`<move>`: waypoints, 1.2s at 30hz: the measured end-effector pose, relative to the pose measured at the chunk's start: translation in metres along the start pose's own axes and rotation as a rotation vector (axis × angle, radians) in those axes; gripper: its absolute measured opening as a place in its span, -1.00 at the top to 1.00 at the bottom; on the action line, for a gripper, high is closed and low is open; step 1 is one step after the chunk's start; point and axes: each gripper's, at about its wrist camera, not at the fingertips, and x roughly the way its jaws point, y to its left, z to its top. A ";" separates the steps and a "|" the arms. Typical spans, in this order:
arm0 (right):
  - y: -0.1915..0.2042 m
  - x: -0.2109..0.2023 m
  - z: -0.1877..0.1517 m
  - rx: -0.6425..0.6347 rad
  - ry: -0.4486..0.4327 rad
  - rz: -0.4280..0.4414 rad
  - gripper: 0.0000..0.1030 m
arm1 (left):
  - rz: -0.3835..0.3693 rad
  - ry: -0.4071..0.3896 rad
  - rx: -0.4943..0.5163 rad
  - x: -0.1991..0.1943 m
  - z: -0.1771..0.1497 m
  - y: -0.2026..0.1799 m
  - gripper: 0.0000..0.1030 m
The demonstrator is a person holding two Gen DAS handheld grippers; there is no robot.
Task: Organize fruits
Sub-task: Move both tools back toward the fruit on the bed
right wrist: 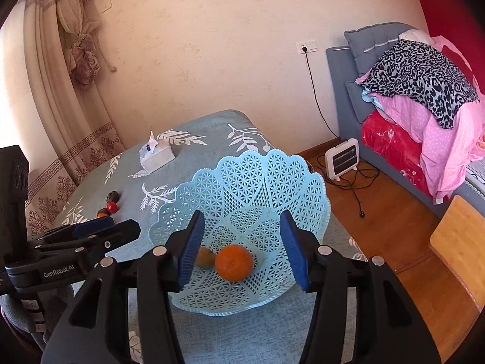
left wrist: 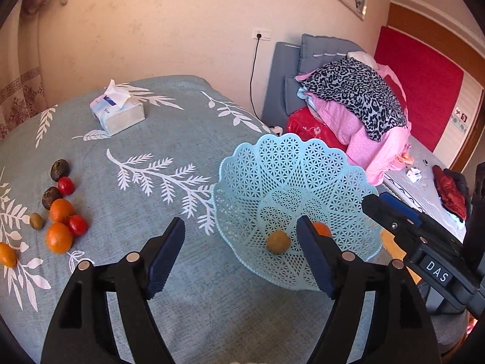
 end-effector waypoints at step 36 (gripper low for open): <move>0.152 0.051 -0.045 -0.258 0.215 0.254 -0.13 | 0.334 0.031 -0.281 -0.014 -0.035 0.195 -0.66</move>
